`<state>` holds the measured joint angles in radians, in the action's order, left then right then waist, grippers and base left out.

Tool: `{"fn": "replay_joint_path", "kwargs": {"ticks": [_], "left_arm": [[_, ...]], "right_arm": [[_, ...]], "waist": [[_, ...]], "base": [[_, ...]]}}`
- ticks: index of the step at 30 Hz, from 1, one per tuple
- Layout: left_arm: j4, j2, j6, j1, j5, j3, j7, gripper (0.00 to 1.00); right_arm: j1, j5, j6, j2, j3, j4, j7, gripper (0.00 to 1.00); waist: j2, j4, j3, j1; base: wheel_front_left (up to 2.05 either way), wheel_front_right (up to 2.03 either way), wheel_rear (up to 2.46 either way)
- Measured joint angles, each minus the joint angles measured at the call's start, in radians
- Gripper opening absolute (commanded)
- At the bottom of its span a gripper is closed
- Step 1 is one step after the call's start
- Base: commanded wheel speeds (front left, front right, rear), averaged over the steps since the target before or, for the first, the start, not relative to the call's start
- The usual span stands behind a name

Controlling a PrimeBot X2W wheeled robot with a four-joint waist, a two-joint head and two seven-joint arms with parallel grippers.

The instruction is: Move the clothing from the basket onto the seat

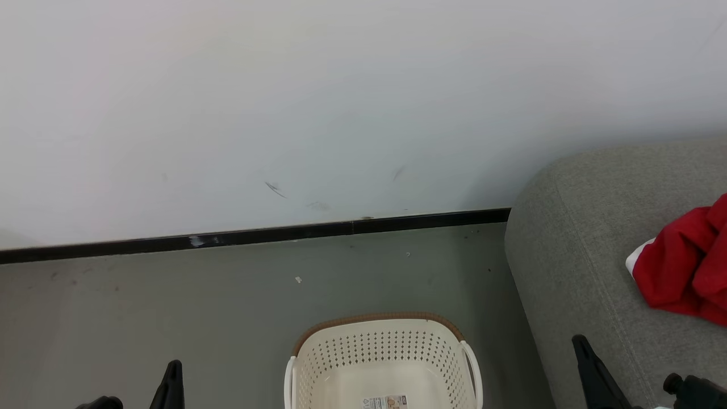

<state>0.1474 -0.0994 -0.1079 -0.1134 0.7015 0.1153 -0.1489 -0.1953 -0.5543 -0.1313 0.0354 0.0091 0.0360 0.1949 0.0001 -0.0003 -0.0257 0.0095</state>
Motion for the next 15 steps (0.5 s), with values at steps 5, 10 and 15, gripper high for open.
{"fn": "replay_joint_path", "kwargs": {"ticks": [5, 10, 15], "left_arm": [[0.002, 0.002, 0.014, 0.006, 0.066, -0.011, 0.017, 0.00], [0.007, 0.004, 0.027, 0.008, 0.131, -0.024, 0.035, 0.00], [0.012, 0.006, 0.041, 0.027, 0.184, -0.035, 0.052, 0.00]], "right_arm": [[0.019, -0.085, 0.000, 0.008, -0.001, 0.011, -0.018, 0.00], [0.040, -0.170, 0.000, 0.016, -0.002, 0.020, -0.030, 0.00], [0.042, -0.237, 0.000, 0.027, -0.002, 0.041, -0.041, 0.00]], "waist": [[0.0000, 0.000, -0.002, 0.0032], [0.0000, 0.000, -0.004, 0.0044], [0.0000, 0.000, -0.004, 0.0045]], "base": [[0.00, 0.00, 0.00], [0.00, 0.00, 0.00], [0.00, 0.00, 0.00]]}}
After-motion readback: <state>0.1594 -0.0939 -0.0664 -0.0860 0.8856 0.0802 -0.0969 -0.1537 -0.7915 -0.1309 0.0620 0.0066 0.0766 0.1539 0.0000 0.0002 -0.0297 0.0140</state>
